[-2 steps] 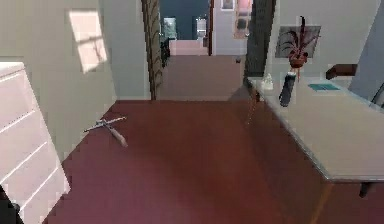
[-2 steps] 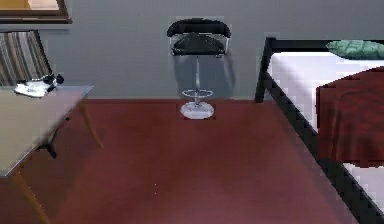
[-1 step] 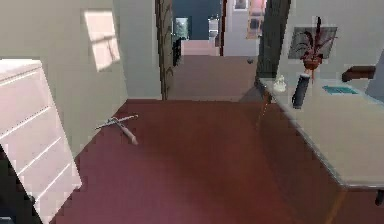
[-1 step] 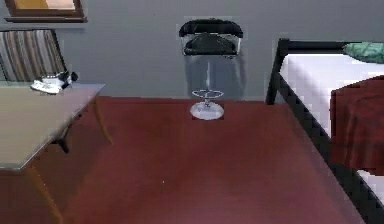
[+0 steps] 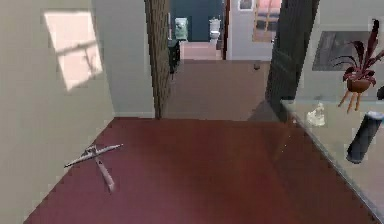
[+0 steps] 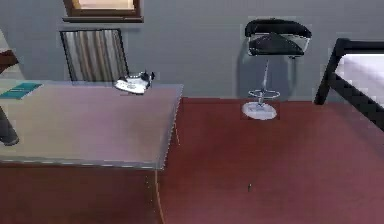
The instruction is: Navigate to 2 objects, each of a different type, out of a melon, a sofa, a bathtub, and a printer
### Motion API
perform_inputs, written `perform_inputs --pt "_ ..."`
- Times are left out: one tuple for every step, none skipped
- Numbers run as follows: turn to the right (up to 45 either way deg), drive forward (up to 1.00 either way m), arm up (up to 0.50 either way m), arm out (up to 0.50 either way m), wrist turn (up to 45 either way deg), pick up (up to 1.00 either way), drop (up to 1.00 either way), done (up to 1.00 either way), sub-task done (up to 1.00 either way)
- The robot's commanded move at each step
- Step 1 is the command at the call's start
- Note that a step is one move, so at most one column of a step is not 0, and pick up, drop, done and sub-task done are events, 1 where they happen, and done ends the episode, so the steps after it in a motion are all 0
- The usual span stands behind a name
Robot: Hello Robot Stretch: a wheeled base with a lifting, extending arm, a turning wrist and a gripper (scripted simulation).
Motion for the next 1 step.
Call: perform_inputs --pt "0.0 1.00 0.00 0.00 0.0 0.00 0.00 0.00 0.00"
